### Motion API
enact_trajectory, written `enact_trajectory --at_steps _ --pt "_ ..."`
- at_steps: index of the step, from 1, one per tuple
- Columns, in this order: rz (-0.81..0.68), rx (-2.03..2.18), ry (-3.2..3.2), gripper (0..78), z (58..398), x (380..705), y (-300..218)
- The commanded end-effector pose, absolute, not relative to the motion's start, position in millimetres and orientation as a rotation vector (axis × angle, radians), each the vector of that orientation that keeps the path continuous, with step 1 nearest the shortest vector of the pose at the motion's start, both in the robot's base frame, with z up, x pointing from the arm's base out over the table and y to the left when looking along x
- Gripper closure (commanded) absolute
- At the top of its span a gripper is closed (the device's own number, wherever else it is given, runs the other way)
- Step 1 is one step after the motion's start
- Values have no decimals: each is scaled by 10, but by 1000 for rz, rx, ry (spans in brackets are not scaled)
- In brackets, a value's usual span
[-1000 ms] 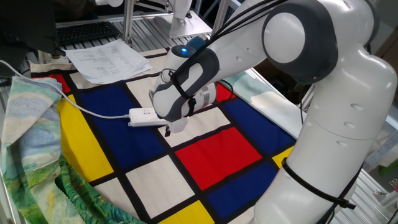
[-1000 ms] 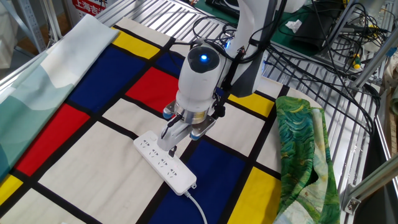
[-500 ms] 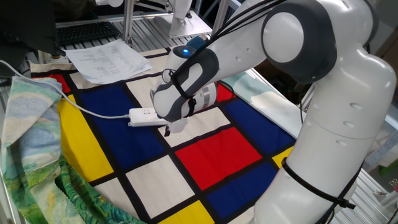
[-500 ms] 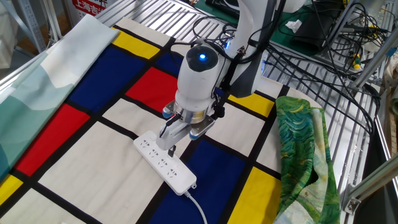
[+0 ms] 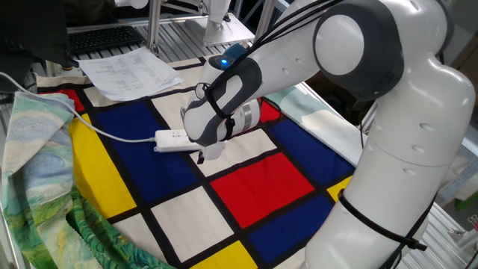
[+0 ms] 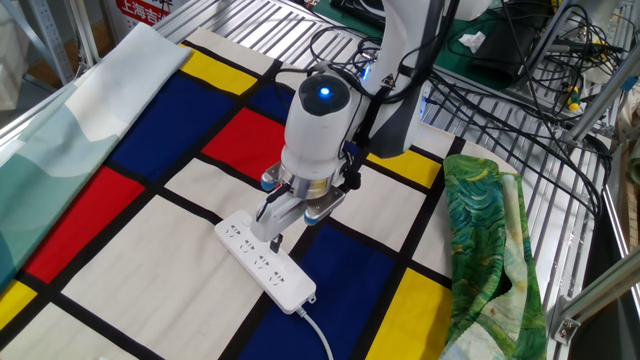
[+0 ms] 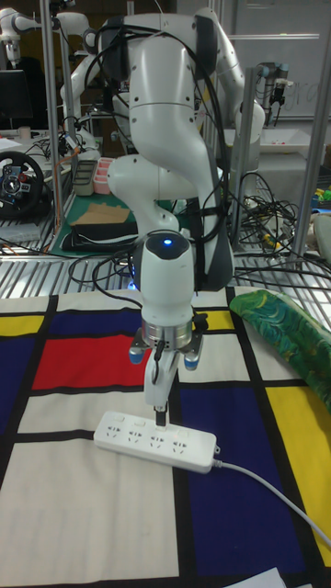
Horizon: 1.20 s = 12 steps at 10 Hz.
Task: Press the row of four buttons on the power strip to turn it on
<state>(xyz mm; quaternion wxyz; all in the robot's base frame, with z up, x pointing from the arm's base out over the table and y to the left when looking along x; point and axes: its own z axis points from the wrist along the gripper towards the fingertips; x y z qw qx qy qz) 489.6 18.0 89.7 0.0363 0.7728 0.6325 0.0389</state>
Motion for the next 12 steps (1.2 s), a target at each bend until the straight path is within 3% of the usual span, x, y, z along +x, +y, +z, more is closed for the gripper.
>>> enact_trajectory --at_steps 1,12 --pt "126 2375 1937 1 896 4906 177" --pt "129 2356 1959 1 831 4898 175"
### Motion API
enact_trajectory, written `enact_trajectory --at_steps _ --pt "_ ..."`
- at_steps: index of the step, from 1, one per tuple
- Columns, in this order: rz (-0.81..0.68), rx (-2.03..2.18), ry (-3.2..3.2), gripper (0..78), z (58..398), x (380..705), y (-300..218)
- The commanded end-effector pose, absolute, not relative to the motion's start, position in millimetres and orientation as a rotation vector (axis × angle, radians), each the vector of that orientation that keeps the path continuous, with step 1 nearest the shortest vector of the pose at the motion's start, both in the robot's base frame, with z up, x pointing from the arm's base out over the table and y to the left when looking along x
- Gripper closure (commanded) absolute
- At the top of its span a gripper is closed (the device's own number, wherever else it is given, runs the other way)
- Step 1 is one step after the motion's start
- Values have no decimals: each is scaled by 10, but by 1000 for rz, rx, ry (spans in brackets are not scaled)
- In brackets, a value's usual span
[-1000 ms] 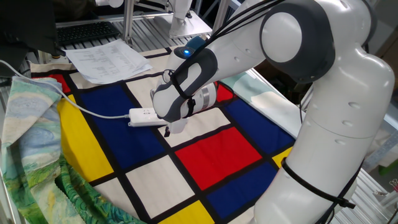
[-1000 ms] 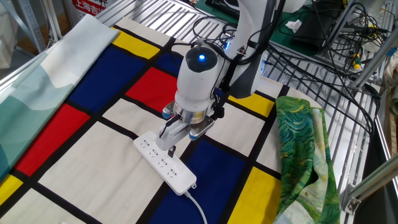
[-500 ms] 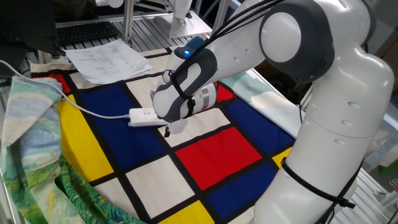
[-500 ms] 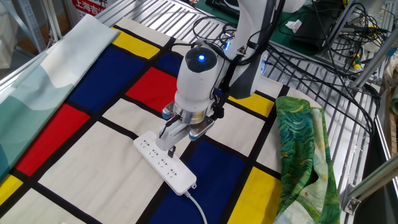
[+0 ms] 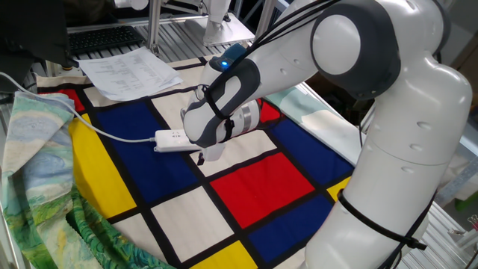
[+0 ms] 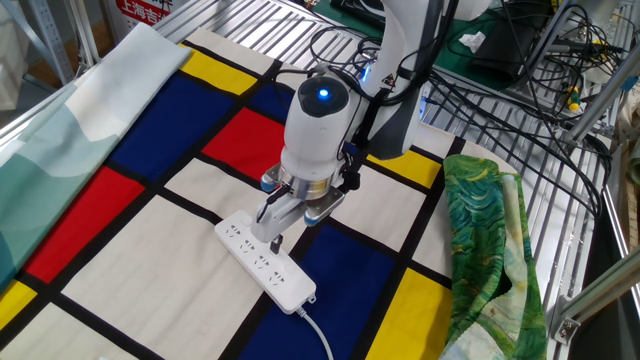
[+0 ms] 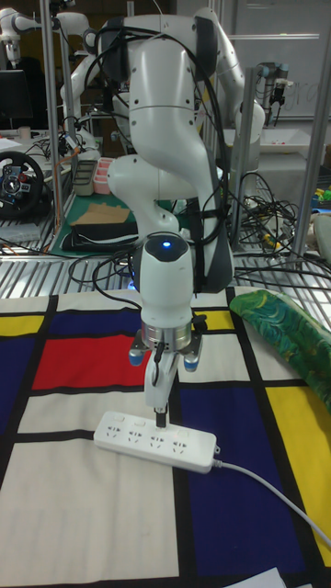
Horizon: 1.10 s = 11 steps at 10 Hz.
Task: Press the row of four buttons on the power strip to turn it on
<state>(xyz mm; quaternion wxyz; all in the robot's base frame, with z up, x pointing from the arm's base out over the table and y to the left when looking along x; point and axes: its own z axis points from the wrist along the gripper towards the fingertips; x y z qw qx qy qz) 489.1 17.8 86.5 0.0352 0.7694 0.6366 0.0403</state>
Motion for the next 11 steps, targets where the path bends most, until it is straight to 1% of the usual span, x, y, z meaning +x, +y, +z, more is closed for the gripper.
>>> enact_trajectory --at_steps 1,11 --pt "131 2356 1959 1 830 4897 176" --pt "145 2351 1957 1 745 4890 165"
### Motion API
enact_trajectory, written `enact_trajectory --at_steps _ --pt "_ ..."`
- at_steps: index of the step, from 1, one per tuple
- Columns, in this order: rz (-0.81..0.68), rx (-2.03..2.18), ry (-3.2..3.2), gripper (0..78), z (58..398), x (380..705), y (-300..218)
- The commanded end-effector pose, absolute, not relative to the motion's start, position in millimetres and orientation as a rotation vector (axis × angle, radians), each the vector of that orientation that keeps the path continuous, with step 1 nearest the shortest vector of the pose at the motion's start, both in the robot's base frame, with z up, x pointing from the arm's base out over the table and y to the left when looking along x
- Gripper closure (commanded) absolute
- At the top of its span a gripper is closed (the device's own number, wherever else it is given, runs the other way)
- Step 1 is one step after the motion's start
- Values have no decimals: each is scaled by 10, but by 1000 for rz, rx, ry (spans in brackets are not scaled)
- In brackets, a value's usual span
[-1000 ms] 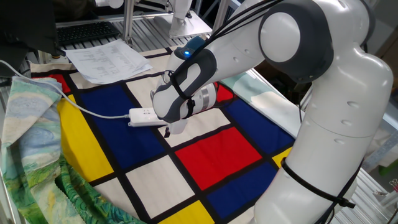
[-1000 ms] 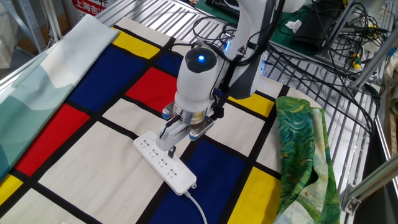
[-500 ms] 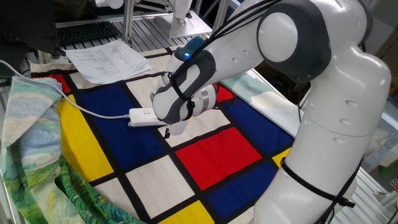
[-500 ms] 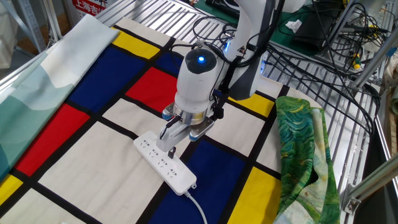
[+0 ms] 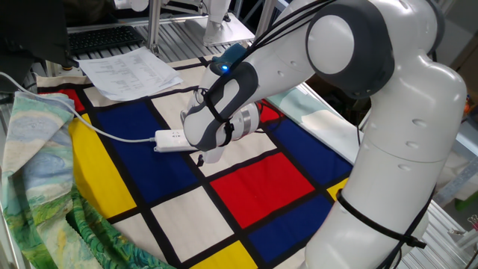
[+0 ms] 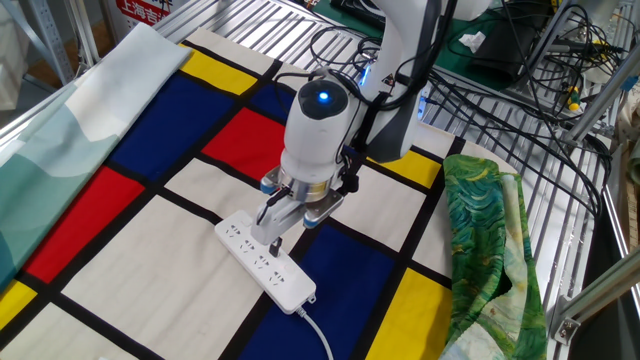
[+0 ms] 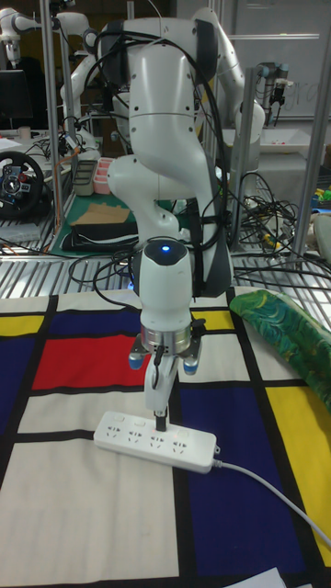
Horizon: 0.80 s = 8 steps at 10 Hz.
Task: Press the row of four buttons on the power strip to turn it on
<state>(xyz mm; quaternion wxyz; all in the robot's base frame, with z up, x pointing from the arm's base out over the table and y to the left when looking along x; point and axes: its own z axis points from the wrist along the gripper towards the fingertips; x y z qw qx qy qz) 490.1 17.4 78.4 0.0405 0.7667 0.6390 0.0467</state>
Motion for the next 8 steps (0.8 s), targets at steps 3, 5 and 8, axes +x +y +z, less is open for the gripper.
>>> enact_trajectory --at_steps 3,5,8 --pt "143 2349 1957 1 731 4888 164" --pt "141 2348 1956 1 697 4868 174" --pt "140 2353 1951 1 716 4831 213"
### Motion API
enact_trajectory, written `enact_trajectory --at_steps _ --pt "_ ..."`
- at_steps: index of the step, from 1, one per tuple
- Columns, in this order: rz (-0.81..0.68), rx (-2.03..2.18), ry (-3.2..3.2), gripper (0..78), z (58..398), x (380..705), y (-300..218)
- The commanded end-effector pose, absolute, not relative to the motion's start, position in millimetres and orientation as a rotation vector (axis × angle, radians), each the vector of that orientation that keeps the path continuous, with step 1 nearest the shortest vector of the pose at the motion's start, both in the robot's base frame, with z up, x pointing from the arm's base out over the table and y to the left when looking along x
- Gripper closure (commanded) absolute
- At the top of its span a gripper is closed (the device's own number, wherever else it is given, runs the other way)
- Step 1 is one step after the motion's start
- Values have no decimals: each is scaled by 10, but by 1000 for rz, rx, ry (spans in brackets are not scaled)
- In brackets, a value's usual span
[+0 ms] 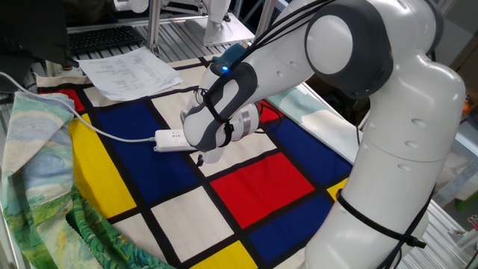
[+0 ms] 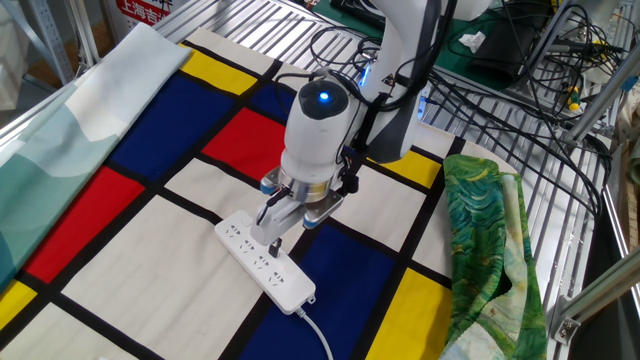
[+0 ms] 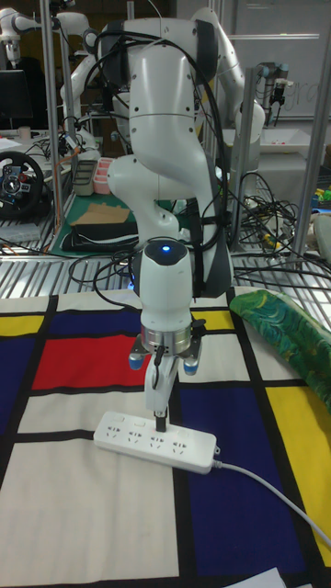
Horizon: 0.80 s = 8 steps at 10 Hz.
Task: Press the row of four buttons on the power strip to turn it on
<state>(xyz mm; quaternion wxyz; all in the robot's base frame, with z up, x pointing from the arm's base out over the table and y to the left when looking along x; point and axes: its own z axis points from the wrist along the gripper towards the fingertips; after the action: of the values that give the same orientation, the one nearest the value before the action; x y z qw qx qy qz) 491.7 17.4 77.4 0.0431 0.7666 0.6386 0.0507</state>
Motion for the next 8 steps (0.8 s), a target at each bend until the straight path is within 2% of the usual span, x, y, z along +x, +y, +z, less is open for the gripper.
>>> enact_trajectory --at_steps 1,5,8 --pt "141 2350 1955 1 705 4825 209" --pt "145 2335 1960 1 646 4822 190" --pt "119 2335 1972 1 761 4803 238"
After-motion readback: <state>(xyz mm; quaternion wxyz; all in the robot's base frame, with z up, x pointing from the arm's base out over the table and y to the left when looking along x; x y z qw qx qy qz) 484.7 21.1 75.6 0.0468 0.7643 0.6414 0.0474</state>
